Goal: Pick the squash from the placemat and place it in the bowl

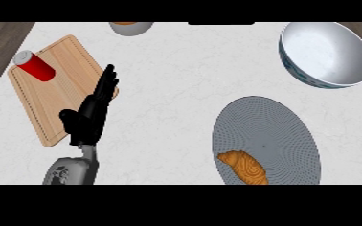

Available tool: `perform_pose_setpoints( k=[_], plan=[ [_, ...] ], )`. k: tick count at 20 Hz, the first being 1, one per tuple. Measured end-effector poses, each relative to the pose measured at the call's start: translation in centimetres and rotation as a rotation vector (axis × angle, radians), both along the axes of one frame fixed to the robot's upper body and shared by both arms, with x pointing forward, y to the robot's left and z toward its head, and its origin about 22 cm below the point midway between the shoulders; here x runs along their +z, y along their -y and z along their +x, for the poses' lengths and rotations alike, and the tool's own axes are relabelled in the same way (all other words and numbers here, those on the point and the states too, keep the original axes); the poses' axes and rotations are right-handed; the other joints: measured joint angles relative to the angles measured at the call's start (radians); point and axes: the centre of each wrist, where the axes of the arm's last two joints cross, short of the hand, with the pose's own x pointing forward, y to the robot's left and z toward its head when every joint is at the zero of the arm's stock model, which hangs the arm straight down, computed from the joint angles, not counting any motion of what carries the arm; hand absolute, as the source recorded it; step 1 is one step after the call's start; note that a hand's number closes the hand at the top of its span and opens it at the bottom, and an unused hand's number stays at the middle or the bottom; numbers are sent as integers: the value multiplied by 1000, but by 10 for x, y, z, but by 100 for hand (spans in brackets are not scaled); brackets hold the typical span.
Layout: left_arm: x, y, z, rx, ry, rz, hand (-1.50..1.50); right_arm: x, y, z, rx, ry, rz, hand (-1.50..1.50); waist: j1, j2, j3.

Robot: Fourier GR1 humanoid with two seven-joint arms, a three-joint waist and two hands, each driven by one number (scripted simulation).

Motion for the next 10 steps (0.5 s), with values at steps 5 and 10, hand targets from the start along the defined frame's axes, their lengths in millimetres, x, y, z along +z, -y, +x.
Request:
perform_pose_setpoints(
  k=[5, 10],
  plan=[
    [-1, 1, 2, -9, 2, 1, 0, 36, -2, 17, -82, -2, 13, 150, 10, 2, 0],
    [3, 0, 4, -20, 4, 0, 0, 49, -8, 51, -149, -28, -8, 150, 20, 4, 0]
  ],
)
